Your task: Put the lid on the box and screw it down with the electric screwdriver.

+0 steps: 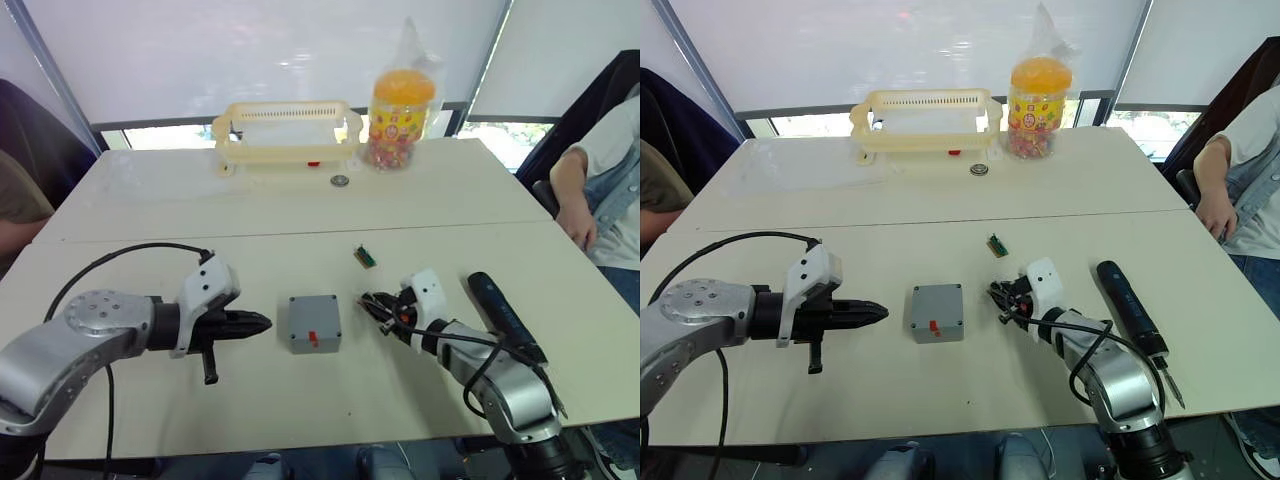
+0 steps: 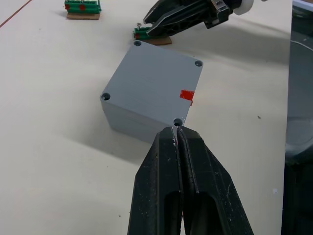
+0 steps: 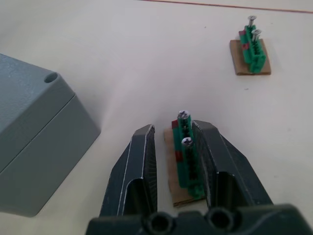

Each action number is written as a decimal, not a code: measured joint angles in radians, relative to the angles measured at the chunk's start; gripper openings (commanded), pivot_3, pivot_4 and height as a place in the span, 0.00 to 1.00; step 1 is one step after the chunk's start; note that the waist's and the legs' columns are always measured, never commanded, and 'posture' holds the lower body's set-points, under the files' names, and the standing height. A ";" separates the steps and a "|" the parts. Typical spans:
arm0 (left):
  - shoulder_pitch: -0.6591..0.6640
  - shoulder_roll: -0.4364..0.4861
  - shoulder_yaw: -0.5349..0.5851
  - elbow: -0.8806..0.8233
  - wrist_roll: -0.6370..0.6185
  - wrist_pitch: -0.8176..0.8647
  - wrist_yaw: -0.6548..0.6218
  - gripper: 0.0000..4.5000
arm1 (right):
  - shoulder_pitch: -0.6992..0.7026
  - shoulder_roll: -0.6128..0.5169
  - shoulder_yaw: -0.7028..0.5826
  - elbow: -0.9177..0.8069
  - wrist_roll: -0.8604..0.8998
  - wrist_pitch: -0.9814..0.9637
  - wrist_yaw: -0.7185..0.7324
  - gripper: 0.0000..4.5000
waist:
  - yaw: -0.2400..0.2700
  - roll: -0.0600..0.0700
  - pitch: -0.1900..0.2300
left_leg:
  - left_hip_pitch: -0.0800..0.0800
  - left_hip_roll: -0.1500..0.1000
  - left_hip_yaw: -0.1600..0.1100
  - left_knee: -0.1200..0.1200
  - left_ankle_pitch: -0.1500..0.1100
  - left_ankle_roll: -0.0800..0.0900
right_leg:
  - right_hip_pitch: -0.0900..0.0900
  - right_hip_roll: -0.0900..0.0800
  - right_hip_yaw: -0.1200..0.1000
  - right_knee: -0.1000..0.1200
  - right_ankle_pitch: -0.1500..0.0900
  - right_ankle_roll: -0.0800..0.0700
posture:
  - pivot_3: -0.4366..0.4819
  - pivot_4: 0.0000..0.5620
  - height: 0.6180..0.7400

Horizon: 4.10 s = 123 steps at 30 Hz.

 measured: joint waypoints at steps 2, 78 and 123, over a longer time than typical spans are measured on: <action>0.000 -0.001 -0.001 -0.001 0.000 0.000 0.006 0.01 | 0.002 0.000 0.000 0.006 -0.001 -0.003 0.000 0.28 | 0.000 0.000 0.000 | 0.000 0.000 0.000 0.000 0.000 0.000 | 0.000 0.000 0.000 0.000 0.000 0.000 | 0.48 0.27 1.00; 0.051 -0.029 0.050 0.066 0.022 -0.072 -0.029 0.01 | -0.109 0.017 0.099 -0.076 0.061 0.014 0.076 0.02 | -0.001 0.001 0.001 | 0.000 0.000 0.000 0.000 0.000 0.000 | -0.001 0.000 0.000 0.000 0.001 0.002 | 0.48 0.27 1.00; -0.245 -0.041 -0.088 0.130 -0.052 -0.083 -0.248 0.99 | -0.162 -0.802 -0.444 -0.042 0.494 0.596 0.312 1.00 | 0.014 0.003 0.007 | -0.001 -0.001 0.012 0.001 -0.003 0.006 | 0.000 -0.004 0.001 -0.003 -0.001 0.000 | 0.48 0.27 1.00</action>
